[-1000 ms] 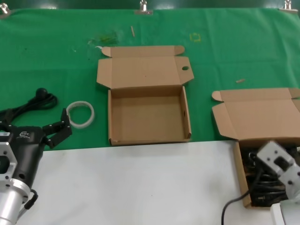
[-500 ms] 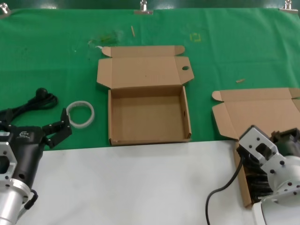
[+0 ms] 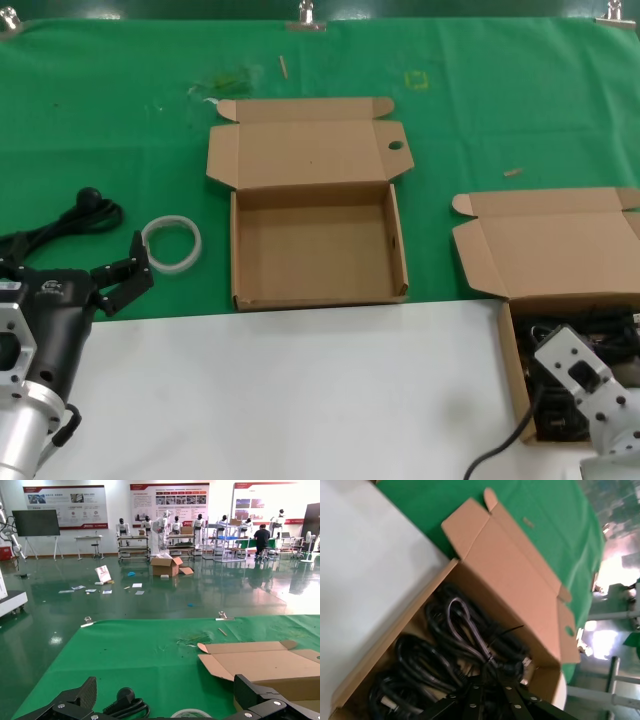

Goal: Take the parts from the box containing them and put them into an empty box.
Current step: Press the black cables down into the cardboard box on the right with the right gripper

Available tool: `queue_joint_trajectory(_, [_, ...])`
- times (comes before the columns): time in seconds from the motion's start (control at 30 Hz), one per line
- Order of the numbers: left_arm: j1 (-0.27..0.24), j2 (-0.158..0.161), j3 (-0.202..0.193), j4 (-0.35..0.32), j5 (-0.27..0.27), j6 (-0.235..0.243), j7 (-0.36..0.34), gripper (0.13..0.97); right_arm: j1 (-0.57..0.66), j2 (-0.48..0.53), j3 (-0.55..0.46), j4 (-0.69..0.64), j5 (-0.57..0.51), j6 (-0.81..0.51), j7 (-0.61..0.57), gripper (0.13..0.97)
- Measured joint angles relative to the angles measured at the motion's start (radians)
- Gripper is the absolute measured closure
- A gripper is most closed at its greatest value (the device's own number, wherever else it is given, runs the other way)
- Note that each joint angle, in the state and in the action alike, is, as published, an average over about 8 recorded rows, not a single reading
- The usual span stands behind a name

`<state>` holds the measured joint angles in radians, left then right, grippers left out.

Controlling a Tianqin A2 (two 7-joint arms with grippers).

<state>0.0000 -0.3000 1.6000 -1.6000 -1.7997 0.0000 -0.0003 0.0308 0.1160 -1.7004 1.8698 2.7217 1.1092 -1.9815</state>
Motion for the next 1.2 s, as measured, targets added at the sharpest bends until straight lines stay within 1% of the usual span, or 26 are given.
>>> queue_joint_trajectory(0.17, [0.0, 0.0, 0.0, 0.0, 0.0, 0.0, 0.0, 0.132, -0.001, 0.0, 0.031, -0.05, 0.02, -0.035, -0.024, 0.956])
queue_joint_trajectory(0.43, [0.0, 0.0, 0.0, 0.0, 0.0, 0.0, 0.0, 0.132, 0.035, 0.0, 0.079, -0.127, 0.029, -0.094, -0.094, 0.795])
queue_joint_trajectory(0.47, [0.0, 0.0, 0.0, 0.0, 0.0, 0.0, 0.0, 0.132, 0.041, 0.0, 0.086, -0.135, 0.029, -0.101, -0.105, 0.795])
queue_joint_trajectory(0.73, [0.0, 0.0, 0.0, 0.0, 0.0, 0.0, 0.0, 0.132, 0.086, 0.0, 0.132, -0.195, 0.031, -0.152, -0.181, 0.615])
queue_joint_trajectory(0.87, [0.0, 0.0, 0.0, 0.0, 0.0, 0.0, 0.0, 0.132, 0.106, 0.0, 0.146, -0.227, 0.031, -0.176, -0.206, 0.615])
queue_joint_trajectory(1.13, [0.0, 0.0, 0.0, 0.0, 0.0, 0.0, 0.0, 0.132, 0.147, -0.002, 0.163, -0.298, 0.031, -0.225, -0.24, 0.462])
queue_joint_trajectory(1.2, [0.0, 0.0, 0.0, 0.0, 0.0, 0.0, 0.0, 0.132, 0.157, -0.004, 0.166, -0.315, 0.031, -0.236, -0.247, 0.468])
